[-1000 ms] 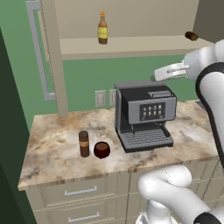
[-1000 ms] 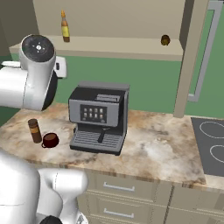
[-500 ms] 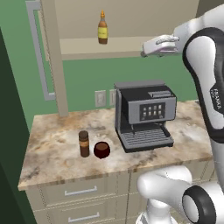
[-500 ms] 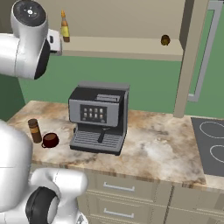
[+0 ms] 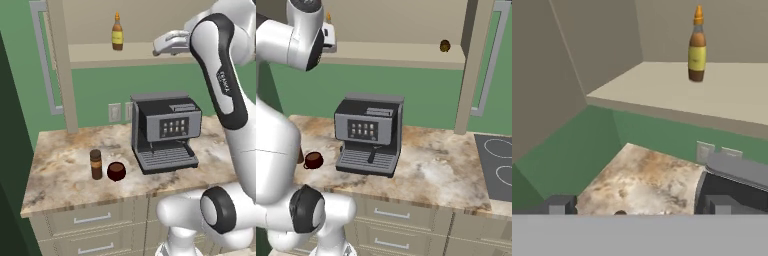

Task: Pick the cinnamon and honey bottle from the cabinet and place them next to the mug.

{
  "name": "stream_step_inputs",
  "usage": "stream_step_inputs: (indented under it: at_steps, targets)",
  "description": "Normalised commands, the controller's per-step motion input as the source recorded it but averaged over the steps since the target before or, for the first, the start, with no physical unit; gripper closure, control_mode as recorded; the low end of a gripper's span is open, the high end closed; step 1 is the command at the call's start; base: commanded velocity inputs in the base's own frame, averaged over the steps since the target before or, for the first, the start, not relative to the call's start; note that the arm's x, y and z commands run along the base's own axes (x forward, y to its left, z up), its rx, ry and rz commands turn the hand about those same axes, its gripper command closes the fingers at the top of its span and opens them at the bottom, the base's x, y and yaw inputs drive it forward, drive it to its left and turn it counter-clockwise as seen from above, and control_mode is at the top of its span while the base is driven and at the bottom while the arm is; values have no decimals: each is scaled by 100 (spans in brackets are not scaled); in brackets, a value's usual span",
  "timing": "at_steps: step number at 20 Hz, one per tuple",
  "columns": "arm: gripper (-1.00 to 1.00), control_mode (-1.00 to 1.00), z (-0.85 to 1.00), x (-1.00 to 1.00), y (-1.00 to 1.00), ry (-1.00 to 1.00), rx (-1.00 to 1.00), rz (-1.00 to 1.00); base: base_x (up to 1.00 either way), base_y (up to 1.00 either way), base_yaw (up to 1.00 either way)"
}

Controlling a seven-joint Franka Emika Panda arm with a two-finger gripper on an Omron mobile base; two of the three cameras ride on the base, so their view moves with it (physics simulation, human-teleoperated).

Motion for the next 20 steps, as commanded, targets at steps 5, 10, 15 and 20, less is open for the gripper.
stream_step_inputs:
  at_steps: [5, 10, 15, 20]
  targets:
    - [-100, -100, 0, 64, 8, 0, -8, -3, 0, 0, 0]
    - [-100, -100, 0, 59, 30, -4, -4, -4, 0, 0, 0]
    - [-100, -100, 0, 65, 25, -4, -2, -3, 0, 0, 0]
    - [-100, -100, 0, 73, 13, -6, -3, -3, 0, 0, 0]
